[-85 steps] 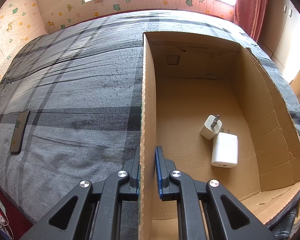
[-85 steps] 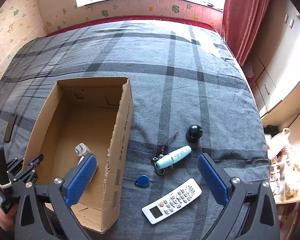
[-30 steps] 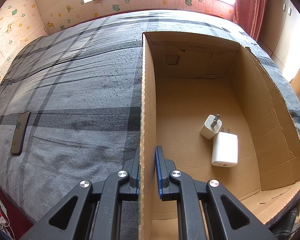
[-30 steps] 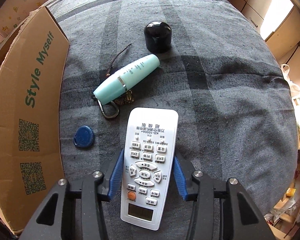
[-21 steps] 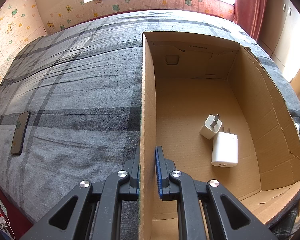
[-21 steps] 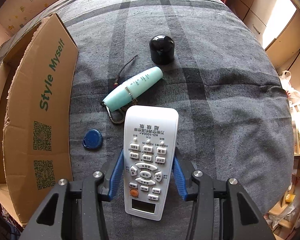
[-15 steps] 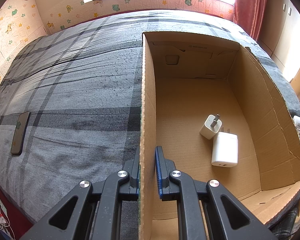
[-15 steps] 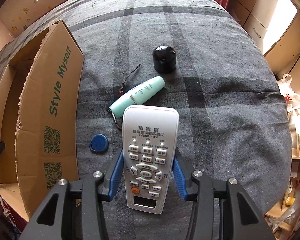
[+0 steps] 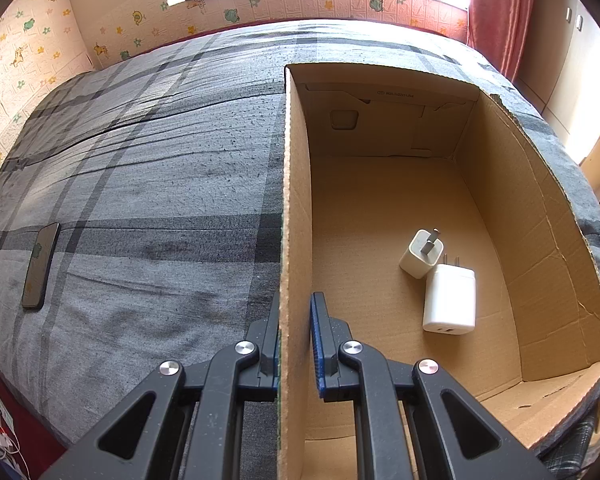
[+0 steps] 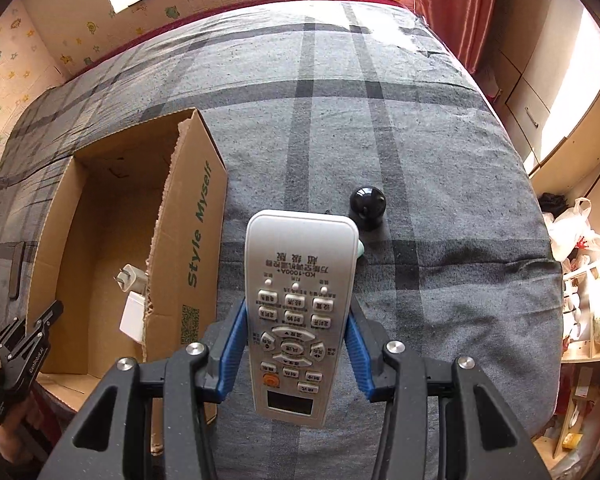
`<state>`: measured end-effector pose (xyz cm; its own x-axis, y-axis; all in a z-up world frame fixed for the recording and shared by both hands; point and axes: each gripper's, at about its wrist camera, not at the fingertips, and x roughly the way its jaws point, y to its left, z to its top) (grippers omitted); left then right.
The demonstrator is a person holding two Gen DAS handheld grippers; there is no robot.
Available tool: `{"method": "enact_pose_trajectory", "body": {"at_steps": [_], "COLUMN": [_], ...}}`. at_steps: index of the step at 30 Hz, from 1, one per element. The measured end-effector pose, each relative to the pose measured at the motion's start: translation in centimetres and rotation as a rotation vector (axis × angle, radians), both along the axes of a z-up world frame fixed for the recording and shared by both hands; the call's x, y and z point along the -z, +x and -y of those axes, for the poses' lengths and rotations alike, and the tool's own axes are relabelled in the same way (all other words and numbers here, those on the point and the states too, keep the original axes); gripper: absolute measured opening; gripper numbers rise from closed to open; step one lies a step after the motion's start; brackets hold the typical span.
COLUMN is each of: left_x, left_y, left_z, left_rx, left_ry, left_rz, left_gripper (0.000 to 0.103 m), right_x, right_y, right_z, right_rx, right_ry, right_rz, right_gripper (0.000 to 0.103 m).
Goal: Organize rigid objects
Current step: 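Carry the remote with the right gripper over the box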
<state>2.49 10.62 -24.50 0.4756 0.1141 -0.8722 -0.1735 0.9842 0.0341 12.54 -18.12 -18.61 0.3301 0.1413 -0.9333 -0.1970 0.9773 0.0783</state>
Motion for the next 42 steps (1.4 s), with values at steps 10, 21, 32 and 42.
{"method": "enact_pose_trajectory", "body": {"at_steps": [10,21,32,42], "left_x": [0.0,0.0,0.0,0.1], "left_y": [0.1,0.1,0.1,0.1], "left_z": [-0.1,-0.1,-0.2,-0.2], "left_rx": [0.000,0.000,-0.003,-0.003], "left_ry": [-0.003,-0.005,-0.006,-0.011], "left_rz": [-0.001,-0.001,-0.001,-0.001], "left_gripper": [0.012,0.012,0.012,0.012], "right_x": [-3.0,-4.2,-0.6,5.5], "right_y": [2.1,4.4,6.4,8.1], "right_z": [-4.2,-10.2,-15.7,-19.4], "right_rx": [-0.107,-0.220,-0.305,-0.364], "right_ry": [0.038,0.060,0.021,-0.094], "right_rz": [0.041,0.049,-0.011,-0.098], "right_gripper": [0.049,0.049,0.049,0.049]}}
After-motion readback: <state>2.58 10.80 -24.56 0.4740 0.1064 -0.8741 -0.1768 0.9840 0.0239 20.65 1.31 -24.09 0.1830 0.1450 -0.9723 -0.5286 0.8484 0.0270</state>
